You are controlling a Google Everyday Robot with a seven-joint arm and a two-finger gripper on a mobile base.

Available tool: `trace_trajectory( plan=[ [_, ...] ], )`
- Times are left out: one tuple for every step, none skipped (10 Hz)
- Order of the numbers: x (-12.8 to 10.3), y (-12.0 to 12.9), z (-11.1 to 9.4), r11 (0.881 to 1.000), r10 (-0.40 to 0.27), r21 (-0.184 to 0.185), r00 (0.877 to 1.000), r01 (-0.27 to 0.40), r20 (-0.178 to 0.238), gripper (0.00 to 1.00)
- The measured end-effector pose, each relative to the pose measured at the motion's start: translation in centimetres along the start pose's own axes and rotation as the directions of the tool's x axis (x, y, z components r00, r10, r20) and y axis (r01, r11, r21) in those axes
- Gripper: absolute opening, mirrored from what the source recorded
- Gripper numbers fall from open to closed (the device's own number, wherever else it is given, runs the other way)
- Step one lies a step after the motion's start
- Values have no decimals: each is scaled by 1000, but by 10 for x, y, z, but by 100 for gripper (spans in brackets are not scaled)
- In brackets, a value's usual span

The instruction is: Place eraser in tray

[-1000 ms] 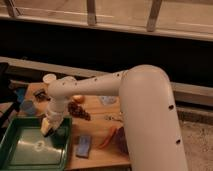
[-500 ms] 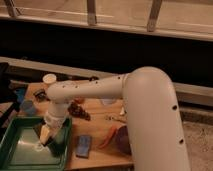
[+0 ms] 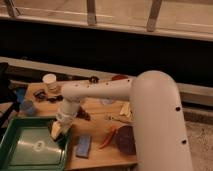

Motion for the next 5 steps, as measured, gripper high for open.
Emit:
trace_trajectory(
  plan=[
    [0,0,2,1000,4,-2,1000,-4,-1,80],
    [0,0,1,1000,6,-1,1000,-6,-1,80],
    [-2,1,-1,1000,5,10,1000,-5,-2,80],
    [-5,4,-4,1000,-2,28,1000,2,-5,80],
    [-9,10,-7,999,-14,45,1000,14,-8,80]
  ],
)
